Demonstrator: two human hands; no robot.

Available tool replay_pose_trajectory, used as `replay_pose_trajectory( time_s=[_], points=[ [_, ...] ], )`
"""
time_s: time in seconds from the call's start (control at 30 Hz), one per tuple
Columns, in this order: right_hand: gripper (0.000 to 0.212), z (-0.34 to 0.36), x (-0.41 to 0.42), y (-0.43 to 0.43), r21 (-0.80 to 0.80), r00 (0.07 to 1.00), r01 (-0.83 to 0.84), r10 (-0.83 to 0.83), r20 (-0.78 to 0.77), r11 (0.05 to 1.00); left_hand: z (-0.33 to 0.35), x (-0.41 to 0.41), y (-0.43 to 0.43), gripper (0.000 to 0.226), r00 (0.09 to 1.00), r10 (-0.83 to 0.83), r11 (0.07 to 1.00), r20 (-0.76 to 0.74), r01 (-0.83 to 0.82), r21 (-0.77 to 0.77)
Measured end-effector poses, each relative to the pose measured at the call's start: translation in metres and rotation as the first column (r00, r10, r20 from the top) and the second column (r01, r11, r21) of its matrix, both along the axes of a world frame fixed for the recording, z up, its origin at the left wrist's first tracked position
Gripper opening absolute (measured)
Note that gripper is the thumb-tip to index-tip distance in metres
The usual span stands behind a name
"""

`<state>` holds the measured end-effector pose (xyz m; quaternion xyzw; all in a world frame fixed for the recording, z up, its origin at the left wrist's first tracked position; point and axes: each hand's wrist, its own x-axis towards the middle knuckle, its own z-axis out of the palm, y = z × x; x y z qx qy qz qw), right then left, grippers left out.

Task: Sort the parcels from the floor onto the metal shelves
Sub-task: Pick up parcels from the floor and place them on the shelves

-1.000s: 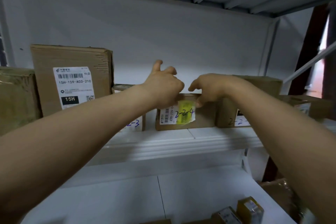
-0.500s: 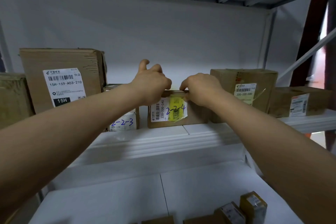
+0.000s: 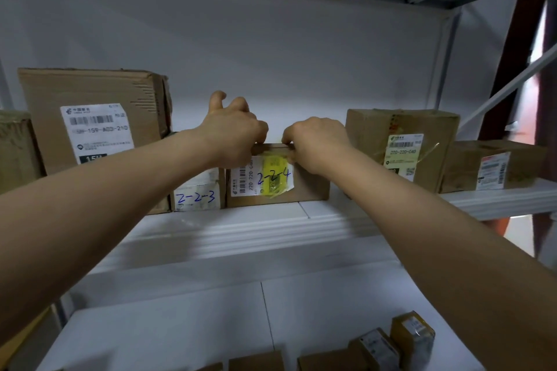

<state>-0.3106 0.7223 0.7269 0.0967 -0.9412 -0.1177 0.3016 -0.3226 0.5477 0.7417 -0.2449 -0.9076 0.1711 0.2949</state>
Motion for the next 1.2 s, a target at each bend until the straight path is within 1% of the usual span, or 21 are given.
replay_pose_trajectory(
  time_s=[0.03, 0.1, 0.17, 0.27, 0.33, 0.43, 0.53, 0.63, 0.73, 0.83, 0.9, 1.03, 1.2],
  points=[
    [0.03, 0.0, 0.001, 0.001, -0.014, 1.0, -0.006, 0.006, 0.025, 1.0, 0.001, 0.0, 0.004, 0.033, 1.0, 0.022, 1.0, 0.008, -0.022, -0.005],
    [0.043, 0.004, 0.002, 0.007, -0.079, 0.996, -0.032, 0.038, 0.08, 0.996, 0.003, 0.001, 0.015, 0.049, 0.999, 0.045, 0.999, 0.01, -0.045, 0.01],
    [0.052, 0.016, 0.008, 0.019, -0.152, 0.996, -0.043, 0.056, 0.077, 0.987, 0.005, 0.003, 0.031, 0.064, 1.0, 0.001, 0.998, -0.01, 0.0, 0.059],
    [0.048, 0.041, 0.019, 0.05, -0.268, 0.999, -0.037, 0.035, -0.01, 0.963, 0.009, 0.008, 0.062, 0.08, 0.993, -0.115, 0.983, -0.033, 0.118, 0.139],
    [0.046, 0.056, 0.026, 0.077, -0.36, 0.999, -0.029, 0.018, -0.034, 0.933, 0.013, 0.01, 0.086, 0.085, 0.984, -0.176, 0.966, -0.029, 0.178, 0.189],
    [0.05, 0.069, 0.034, 0.119, -0.434, 0.999, 0.028, -0.041, -0.021, 0.901, 0.019, 0.011, 0.124, 0.087, 0.973, -0.231, 0.947, 0.0, 0.225, 0.23],
    [0.061, 0.069, 0.04, 0.155, -0.449, 0.992, 0.121, -0.116, 0.039, 0.885, 0.024, 0.009, 0.16, 0.085, 0.963, -0.267, 0.933, 0.029, 0.25, 0.258],
    [0.075, 0.062, 0.039, 0.184, -0.429, 0.976, 0.212, -0.17, 0.135, 0.878, 0.028, 0.005, 0.187, 0.085, 0.965, -0.257, 0.932, 0.049, 0.234, 0.277],
    [0.085, 0.055, 0.037, 0.206, -0.432, 0.96, 0.26, -0.185, 0.209, 0.863, 0.032, 0.0, 0.203, 0.089, 0.976, -0.196, 0.943, 0.099, 0.16, 0.293],
    [0.081, 0.047, 0.032, 0.22, -0.428, 0.96, 0.247, -0.158, 0.232, 0.869, 0.033, -0.005, 0.208, 0.091, 0.963, -0.121, 0.95, 0.24, 0.043, 0.309],
    [0.072, 0.041, 0.028, 0.225, -0.429, 0.964, 0.225, -0.137, 0.227, 0.875, 0.031, -0.007, 0.207, 0.084, 0.949, -0.102, 0.946, 0.297, 0.0, 0.323],
    [0.06, 0.034, 0.021, 0.226, -0.448, 0.982, 0.178, -0.127, 0.142, 0.876, 0.028, -0.011, 0.199, 0.068, 0.964, -0.055, 0.946, 0.259, -0.032, 0.322],
    [0.057, 0.031, 0.017, 0.214, -0.456, 0.99, 0.136, -0.101, 0.102, 0.879, 0.032, -0.011, 0.185, 0.069, 0.965, -0.032, 0.95, 0.26, -0.052, 0.309]
  ],
)
